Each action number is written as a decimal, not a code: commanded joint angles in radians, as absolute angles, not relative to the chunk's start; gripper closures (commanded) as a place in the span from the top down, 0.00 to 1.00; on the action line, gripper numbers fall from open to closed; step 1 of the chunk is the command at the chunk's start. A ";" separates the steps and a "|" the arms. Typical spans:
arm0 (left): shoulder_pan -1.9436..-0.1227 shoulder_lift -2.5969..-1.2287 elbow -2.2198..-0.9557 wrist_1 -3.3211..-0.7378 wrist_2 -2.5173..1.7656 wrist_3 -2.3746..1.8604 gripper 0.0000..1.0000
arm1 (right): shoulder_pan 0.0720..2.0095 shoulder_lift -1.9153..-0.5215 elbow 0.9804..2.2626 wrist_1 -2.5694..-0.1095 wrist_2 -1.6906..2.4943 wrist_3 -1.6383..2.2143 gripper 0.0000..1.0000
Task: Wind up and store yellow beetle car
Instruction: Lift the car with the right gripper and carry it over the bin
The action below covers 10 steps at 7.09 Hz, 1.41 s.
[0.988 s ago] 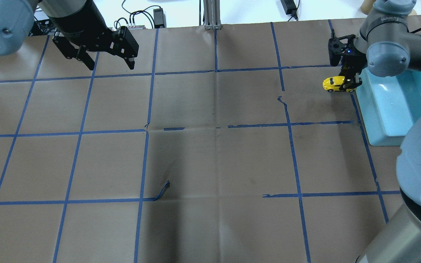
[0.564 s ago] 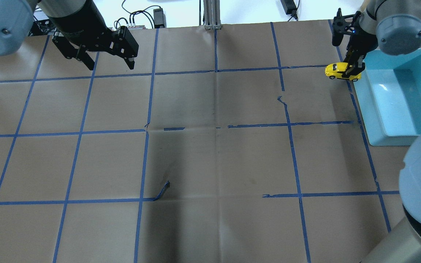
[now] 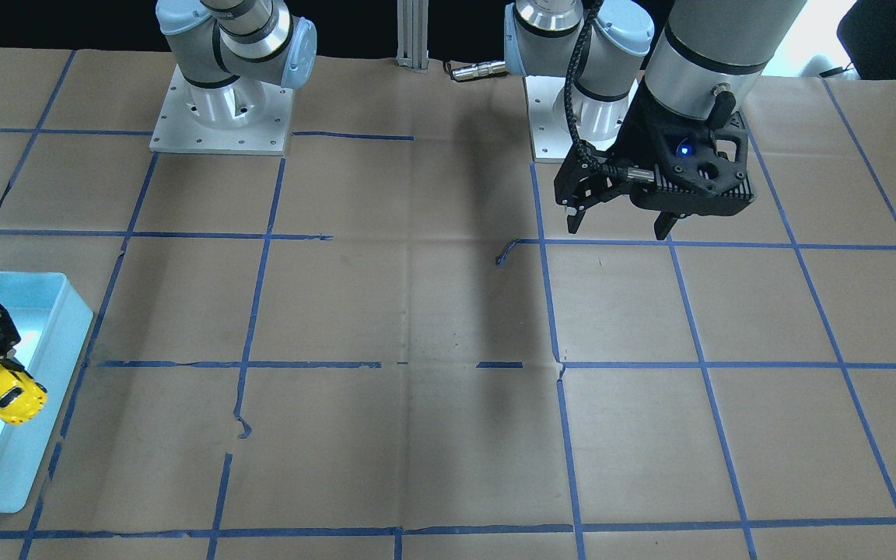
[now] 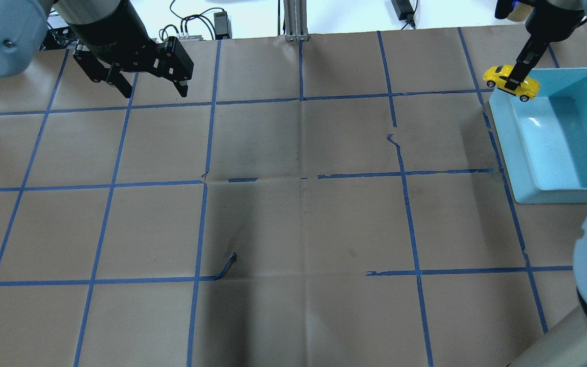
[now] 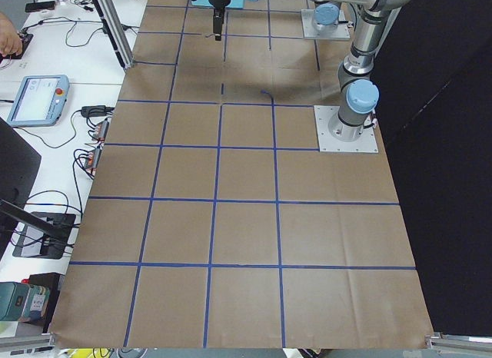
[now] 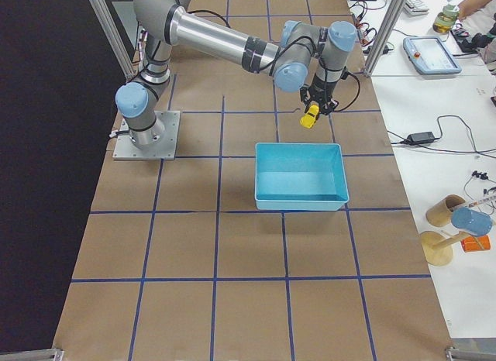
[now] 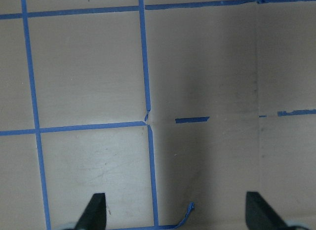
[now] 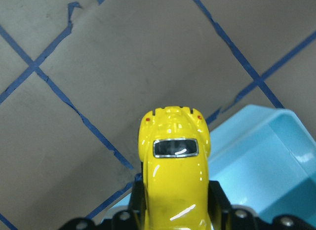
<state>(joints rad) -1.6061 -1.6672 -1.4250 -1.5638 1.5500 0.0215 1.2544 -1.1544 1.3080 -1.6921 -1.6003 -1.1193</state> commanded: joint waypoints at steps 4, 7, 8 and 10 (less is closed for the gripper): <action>-1.606 -1.666 -1.425 -1.565 1.549 0.021 0.99 | 1.105 -1.118 1.275 -1.694 -1.601 -0.635 0.24; -1.606 -1.667 -1.427 -1.565 1.549 0.021 0.99 | 1.062 -1.086 1.302 -1.706 -1.601 -0.354 0.22; -1.606 -1.667 -1.427 -1.565 1.551 0.023 0.99 | 1.049 -1.080 1.357 -1.791 -1.601 -0.365 0.22; -1.606 -1.658 -1.431 -1.565 1.549 0.023 0.99 | 1.022 -1.080 1.510 -1.995 -1.621 -0.447 0.22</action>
<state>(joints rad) -1.6061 -1.6646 -1.4280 -1.5647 1.5497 0.0221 1.0382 -1.0810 1.4244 -1.8804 -1.6094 -0.4035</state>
